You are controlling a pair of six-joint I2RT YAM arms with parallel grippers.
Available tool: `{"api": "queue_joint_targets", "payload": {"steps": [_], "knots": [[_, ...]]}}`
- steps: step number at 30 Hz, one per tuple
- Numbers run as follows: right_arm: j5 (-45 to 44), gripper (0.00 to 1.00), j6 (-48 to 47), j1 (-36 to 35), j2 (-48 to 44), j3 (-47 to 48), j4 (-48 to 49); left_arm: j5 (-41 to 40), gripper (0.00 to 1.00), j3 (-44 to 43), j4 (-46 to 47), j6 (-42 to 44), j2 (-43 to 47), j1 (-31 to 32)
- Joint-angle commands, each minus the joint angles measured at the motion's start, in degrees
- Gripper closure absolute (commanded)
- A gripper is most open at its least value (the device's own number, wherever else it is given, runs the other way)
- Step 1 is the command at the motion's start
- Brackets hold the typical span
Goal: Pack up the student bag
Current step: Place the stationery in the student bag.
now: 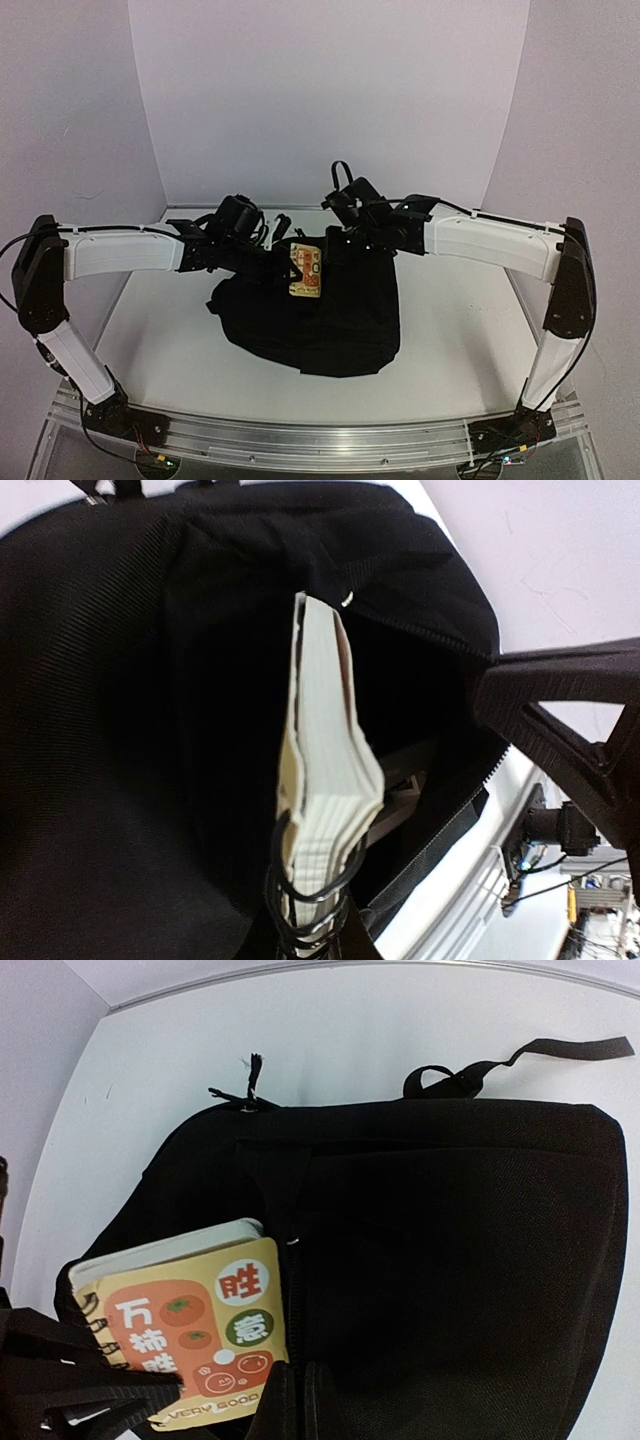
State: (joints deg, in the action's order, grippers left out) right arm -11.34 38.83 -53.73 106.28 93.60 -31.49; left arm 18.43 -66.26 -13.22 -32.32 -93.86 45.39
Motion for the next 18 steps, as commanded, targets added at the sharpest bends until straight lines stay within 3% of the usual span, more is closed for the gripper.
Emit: {"api": "queue_joint_targets", "payload": {"steps": [1, 7, 14, 18], "knots": [[1.0, 1.00, 0.3, 0.0, -3.5, 2.2, 1.9, 8.2, 1.00, -1.0, 3.7, -3.0, -2.7, 1.3], [4.2, 1.00, 0.3, 0.0, -3.2, 1.2, 3.8, 13.6, 1.00, -3.4, 10.2, -5.6, -7.8, 1.9], [4.1, 1.00, 0.7, 0.0, -3.4, 0.6, 4.5, 14.2, 1.00, -9.5, 12.9, -6.3, -14.3, 3.7], [2.7, 1.00, 1.3, -0.1, -3.8, -0.3, 4.5, 9.1, 0.85, -8.9, 11.6, -6.1, -13.4, 3.7]]}}
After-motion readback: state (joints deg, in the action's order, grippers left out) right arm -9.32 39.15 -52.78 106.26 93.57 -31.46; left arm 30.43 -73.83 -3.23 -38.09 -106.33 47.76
